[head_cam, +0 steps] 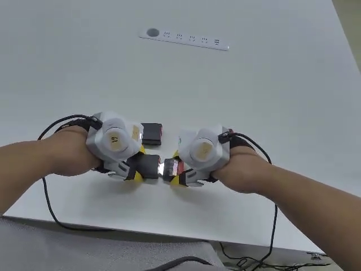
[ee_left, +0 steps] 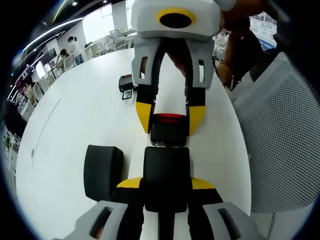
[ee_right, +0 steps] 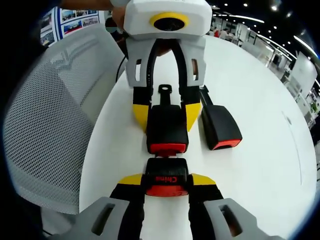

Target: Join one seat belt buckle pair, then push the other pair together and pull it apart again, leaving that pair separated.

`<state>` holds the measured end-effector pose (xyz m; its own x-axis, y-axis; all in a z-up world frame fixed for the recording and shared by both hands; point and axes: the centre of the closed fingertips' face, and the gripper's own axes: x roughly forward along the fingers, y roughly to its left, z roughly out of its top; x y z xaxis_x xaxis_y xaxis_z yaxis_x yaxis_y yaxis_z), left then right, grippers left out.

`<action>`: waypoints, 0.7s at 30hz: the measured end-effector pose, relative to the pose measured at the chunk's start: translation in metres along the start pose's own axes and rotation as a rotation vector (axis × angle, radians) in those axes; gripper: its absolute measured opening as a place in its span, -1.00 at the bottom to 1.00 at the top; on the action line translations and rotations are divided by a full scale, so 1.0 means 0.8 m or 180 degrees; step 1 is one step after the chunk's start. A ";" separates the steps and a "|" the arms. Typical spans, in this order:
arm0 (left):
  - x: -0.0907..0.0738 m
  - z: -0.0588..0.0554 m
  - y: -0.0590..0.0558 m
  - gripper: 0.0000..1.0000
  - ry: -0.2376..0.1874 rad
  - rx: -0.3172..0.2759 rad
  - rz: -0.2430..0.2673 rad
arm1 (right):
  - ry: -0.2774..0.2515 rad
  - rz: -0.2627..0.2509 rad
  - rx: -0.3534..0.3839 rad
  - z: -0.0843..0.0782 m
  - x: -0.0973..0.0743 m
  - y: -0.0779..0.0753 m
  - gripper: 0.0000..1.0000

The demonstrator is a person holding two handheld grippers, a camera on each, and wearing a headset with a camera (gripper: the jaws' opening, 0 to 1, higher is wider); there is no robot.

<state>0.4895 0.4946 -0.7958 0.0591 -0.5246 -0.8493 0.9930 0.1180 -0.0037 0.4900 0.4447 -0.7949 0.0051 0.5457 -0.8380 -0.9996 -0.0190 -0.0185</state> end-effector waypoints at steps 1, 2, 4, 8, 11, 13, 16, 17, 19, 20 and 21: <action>0.000 0.000 0.000 -0.34 0.0000 -0.0009 0.0010 | 0.0003 -0.0007 0.0005 0.000 0.000 0.000 -0.42; 0.000 0.000 0.000 -0.34 0.0000 -0.0016 0.0015 | 0.0008 -0.0012 0.0016 0.000 0.000 0.001 -0.42; 0.000 0.000 0.000 -0.33 0.0001 -0.0024 0.0019 | 0.0013 -0.0013 0.0027 0.000 -0.001 0.001 -0.42; -0.001 0.000 0.000 -0.33 0.0009 -0.0030 0.0019 | 0.0042 -0.0003 0.0040 -0.001 0.000 0.001 -0.42; 0.000 -0.001 0.000 -0.33 0.0012 -0.0029 0.0022 | 0.0050 -0.0003 0.0061 -0.002 0.001 0.001 -0.42; -0.001 0.000 -0.001 -0.33 0.0007 -0.0028 0.0031 | 0.0048 -0.0009 0.0065 -0.002 0.000 0.002 -0.42; -0.003 0.002 -0.003 -0.33 0.0006 -0.0017 0.0046 | 0.0050 -0.0022 0.0065 -0.002 0.000 0.003 -0.41; -0.003 0.002 -0.004 -0.33 0.0010 -0.0021 0.0041 | 0.0044 -0.0025 0.0061 -0.001 -0.001 0.005 -0.41; -0.004 0.002 -0.005 -0.33 0.0024 -0.0079 0.0022 | 0.0025 -0.0034 0.0022 0.000 -0.002 0.006 -0.40; -0.005 0.003 -0.005 -0.32 0.0029 -0.0086 0.0019 | 0.0017 -0.0029 0.0028 0.001 -0.003 0.006 -0.40; -0.005 0.005 -0.007 -0.32 0.0044 -0.0054 0.0010 | 0.0017 -0.0023 0.0038 0.001 -0.002 0.006 -0.40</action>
<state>0.4842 0.4930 -0.7904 0.0609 -0.5125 -0.8565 0.9909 0.1340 -0.0098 0.4855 0.4443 -0.7929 0.0125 0.5413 -0.8407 -0.9998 -0.0050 -0.0181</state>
